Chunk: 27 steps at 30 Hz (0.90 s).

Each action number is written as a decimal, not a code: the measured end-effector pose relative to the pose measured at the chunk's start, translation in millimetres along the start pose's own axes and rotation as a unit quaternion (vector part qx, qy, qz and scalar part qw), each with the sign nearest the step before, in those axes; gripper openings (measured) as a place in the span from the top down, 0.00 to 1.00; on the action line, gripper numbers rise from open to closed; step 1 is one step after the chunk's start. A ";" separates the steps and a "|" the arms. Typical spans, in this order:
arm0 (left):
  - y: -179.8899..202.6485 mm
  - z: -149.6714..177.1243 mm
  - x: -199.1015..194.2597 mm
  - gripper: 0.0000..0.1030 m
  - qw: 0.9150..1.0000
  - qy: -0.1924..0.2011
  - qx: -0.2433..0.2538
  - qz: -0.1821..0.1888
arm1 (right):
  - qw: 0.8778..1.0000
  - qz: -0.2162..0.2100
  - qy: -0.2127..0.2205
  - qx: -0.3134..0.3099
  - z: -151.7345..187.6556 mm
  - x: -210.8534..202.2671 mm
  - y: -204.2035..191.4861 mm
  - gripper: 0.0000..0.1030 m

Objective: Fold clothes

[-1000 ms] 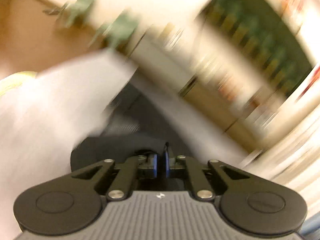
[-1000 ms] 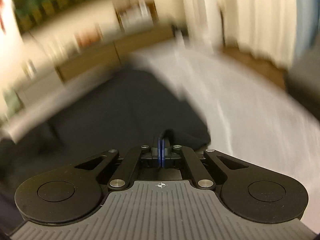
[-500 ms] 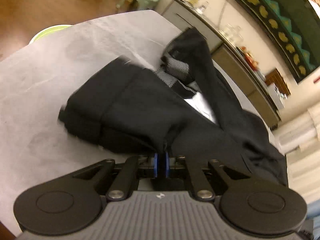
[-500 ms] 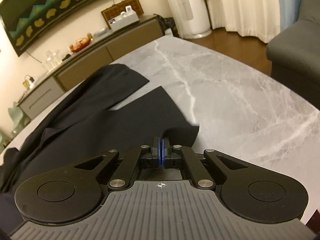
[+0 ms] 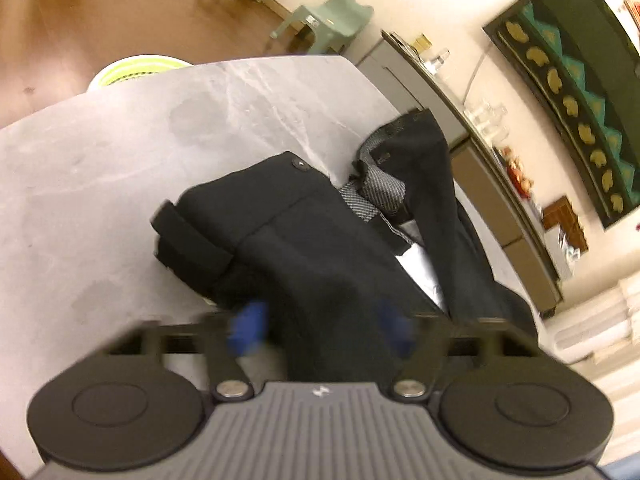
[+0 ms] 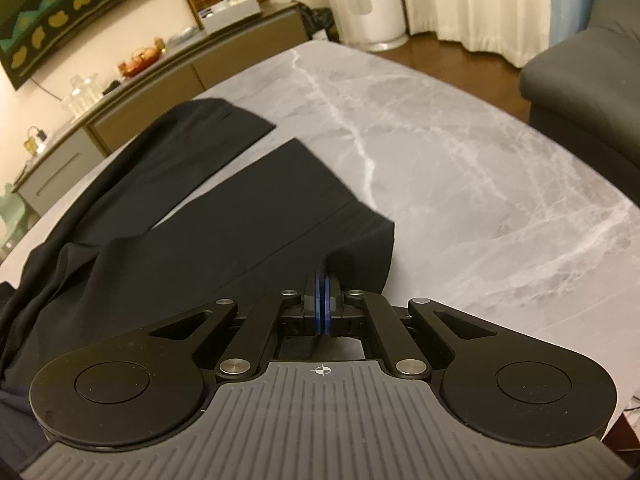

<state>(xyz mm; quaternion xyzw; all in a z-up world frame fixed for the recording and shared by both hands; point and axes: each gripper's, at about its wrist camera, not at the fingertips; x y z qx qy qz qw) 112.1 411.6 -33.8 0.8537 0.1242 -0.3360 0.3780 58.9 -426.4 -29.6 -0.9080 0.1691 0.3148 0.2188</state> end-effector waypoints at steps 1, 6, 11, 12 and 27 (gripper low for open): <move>4.9 -1.3 3.3 0.95 1.000 0.001 0.011 0.012 | 1.000 -0.007 0.005 0.002 0.4 -2.7 1.0 1.00; 18.5 -13.4 -52.2 0.98 0.977 0.131 0.065 0.154 | 0.999 -0.040 0.031 0.014 2.4 -16.1 5.8 1.00; -18.2 -4.9 -55.7 0.94 0.993 0.062 0.057 0.088 | 0.999 -0.025 -0.029 0.017 23.4 -10.0 19.4 1.00; -24.1 -3.2 -50.6 0.86 0.996 0.041 0.056 0.056 | 0.999 -0.012 -0.049 0.008 27.0 -4.8 22.1 0.98; 65.0 53.3 -32.5 0.36 0.974 0.028 0.222 -0.022 | 0.975 -0.009 0.019 -0.223 56.8 -15.9 -84.6 0.53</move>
Point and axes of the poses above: each gripper's, at about its wrist camera, not at the fingertips, and x roughly the way its jaws point, y to its right, z to its underside, and after that the axes turned 4 degrees about y, right-handed
